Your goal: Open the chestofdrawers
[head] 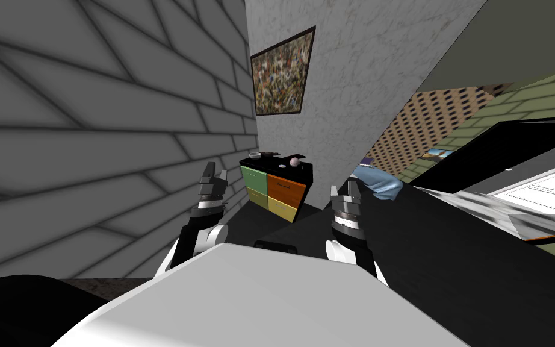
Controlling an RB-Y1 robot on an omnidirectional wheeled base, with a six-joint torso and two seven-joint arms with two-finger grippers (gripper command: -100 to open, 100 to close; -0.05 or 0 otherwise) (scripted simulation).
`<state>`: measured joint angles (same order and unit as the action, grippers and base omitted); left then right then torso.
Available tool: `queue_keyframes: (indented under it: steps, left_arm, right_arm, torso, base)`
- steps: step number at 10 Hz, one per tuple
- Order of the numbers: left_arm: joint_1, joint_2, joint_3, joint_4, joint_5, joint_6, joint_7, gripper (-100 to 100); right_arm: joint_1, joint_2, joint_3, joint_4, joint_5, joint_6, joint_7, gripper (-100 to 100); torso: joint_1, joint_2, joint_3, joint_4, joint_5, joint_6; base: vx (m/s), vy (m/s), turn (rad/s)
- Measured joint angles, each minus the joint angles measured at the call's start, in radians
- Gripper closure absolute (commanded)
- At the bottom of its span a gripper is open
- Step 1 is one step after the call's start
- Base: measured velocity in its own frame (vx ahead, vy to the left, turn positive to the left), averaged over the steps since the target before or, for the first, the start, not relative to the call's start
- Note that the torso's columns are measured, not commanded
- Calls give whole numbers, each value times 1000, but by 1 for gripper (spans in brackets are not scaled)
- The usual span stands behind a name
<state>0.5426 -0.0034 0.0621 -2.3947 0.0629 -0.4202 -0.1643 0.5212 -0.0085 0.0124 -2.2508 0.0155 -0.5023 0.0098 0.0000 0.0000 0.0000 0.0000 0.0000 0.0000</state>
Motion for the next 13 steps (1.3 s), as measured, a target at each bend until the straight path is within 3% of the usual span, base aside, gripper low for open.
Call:
queue_keyframes:
  steps: [2, 9, 10, 13]
  left_arm:
    - [0, 0, 0, 0, 0, 0, 0, 0]
    - [0, 0, 0, 0, 0, 0, 0, 0]
    - [0, 0, 0, 0, 0, 0, 0, -100]
    - [-3, 61, -4, 25, -6, -17, -7, -100]
  right_arm:
    - [0, 0, 0, 0, 0, 0, 0, 0]
    - [0, 0, 0, 0, 0, 0, 0, 0]
    - [0, 0, 0, 0, 0, 0, 0, 0]
    - [0, 0, 0, 0, 0, 0, 0, 0]
  torso:
    - [0, 104, -209, 105, 0, 0]
    - [0, 618, -1234, 617, 0, 0]
    - [0, 691, -1382, 691, 0, 0]
    - [0, 736, -1476, 736, 0, 0]
  base:
    - [0, 0, 0]
    - [0, 0, 0]
    - [13, -5, -10]
    - [32, -13, -20]
